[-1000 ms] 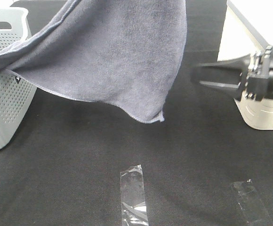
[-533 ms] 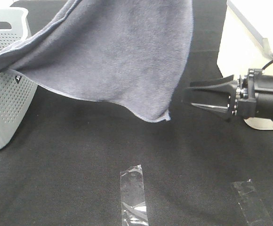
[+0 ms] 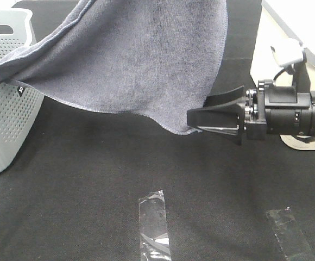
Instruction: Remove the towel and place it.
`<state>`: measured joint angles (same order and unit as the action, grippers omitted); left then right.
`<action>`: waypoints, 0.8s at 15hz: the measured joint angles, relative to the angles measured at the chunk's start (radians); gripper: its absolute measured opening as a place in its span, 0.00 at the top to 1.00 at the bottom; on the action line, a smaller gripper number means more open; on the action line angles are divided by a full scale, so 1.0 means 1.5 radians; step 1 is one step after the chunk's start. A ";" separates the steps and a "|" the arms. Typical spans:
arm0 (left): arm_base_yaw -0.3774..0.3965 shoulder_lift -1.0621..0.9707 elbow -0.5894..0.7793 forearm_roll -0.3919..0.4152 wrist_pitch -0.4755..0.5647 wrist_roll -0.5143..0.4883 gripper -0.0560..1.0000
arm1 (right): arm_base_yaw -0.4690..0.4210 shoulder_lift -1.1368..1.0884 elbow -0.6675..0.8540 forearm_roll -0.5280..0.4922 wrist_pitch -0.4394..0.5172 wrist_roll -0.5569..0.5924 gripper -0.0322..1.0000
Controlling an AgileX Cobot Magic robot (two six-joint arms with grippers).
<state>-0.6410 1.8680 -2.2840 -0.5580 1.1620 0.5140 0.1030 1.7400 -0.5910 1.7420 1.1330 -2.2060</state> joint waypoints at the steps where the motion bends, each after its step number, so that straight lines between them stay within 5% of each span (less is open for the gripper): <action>1: 0.000 0.000 0.000 0.000 -0.007 0.000 0.95 | 0.000 0.000 -0.004 0.001 0.000 0.009 0.30; 12: 0.000 0.000 0.000 -0.001 -0.061 0.000 0.95 | 0.000 0.000 -0.004 0.001 0.023 0.017 0.77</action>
<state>-0.6410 1.8680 -2.2840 -0.5590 1.0710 0.5140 0.1030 1.7400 -0.5970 1.7440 1.1680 -2.1800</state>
